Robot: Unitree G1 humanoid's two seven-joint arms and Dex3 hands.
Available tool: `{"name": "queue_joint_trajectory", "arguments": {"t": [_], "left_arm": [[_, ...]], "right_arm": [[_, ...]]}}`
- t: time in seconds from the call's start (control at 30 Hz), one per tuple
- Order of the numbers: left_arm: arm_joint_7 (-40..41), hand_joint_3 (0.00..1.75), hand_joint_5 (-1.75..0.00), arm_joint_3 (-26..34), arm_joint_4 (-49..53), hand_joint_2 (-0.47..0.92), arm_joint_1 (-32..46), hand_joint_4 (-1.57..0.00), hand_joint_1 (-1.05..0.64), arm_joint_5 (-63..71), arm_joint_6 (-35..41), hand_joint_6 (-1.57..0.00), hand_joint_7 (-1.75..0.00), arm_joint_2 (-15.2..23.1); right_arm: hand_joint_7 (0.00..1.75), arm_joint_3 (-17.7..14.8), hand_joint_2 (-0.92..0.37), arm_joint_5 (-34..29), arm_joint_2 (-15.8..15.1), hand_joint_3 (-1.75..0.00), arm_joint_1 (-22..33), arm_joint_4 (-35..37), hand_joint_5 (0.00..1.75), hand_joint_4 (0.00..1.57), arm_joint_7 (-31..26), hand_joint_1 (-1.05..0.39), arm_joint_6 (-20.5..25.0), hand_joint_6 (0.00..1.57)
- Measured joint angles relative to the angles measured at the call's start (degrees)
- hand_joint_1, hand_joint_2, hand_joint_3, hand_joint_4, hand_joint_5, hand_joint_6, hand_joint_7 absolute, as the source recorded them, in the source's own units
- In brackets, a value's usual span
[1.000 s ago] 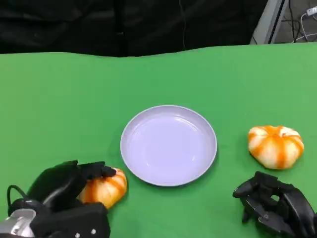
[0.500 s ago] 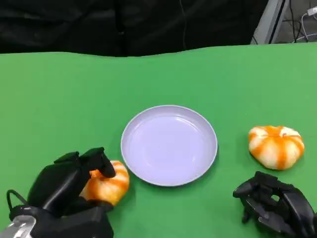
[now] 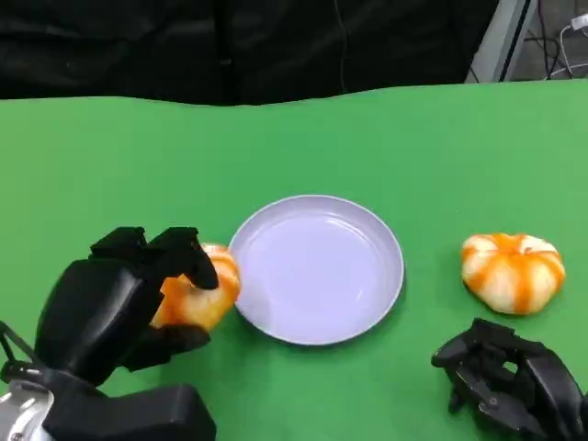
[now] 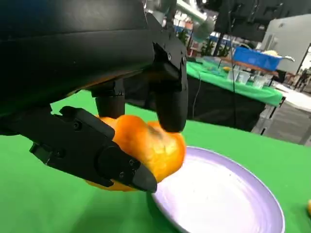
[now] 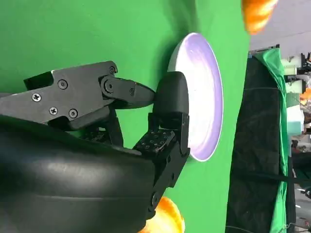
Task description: Grasp the bread from the table and place it into the plate.
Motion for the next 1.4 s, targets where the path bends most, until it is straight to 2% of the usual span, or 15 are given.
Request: {"name": "queue_joint_trajectory", "arguments": {"t": [0.47,0.87,1.4], "left_arm": [[1.1,0.00,-1.75,-1.3,0.1,0.82,-5.6,-0.58,-0.08,1.8,-0.7,-0.48,-1.60,-2.3],[1.6,0.00,-1.75,-5.2,5.8,0.83,-10.4,-0.56,-0.07,2.6,-2.5,-0.49,-1.60,-4.4],[2.5,0.01,-1.75,-12.4,21.1,0.83,-18.8,-0.51,-0.08,2.2,-8.1,-0.46,-1.61,-8.3]], "right_arm": [[1.12,0.0,-0.92,-0.1,0.0,-0.46,-0.5,1.2,1.75,0.65,-0.1,-0.26,-1.2,0.74],[1.12,0.1,-0.92,-0.1,0.3,-0.46,-0.6,1.2,1.75,0.67,-0.5,-0.28,-1.3,0.74],[1.11,0.5,-0.92,-0.2,0.7,-0.48,-0.4,0.8,1.75,0.66,-0.9,-0.24,-1.7,0.74]]}}
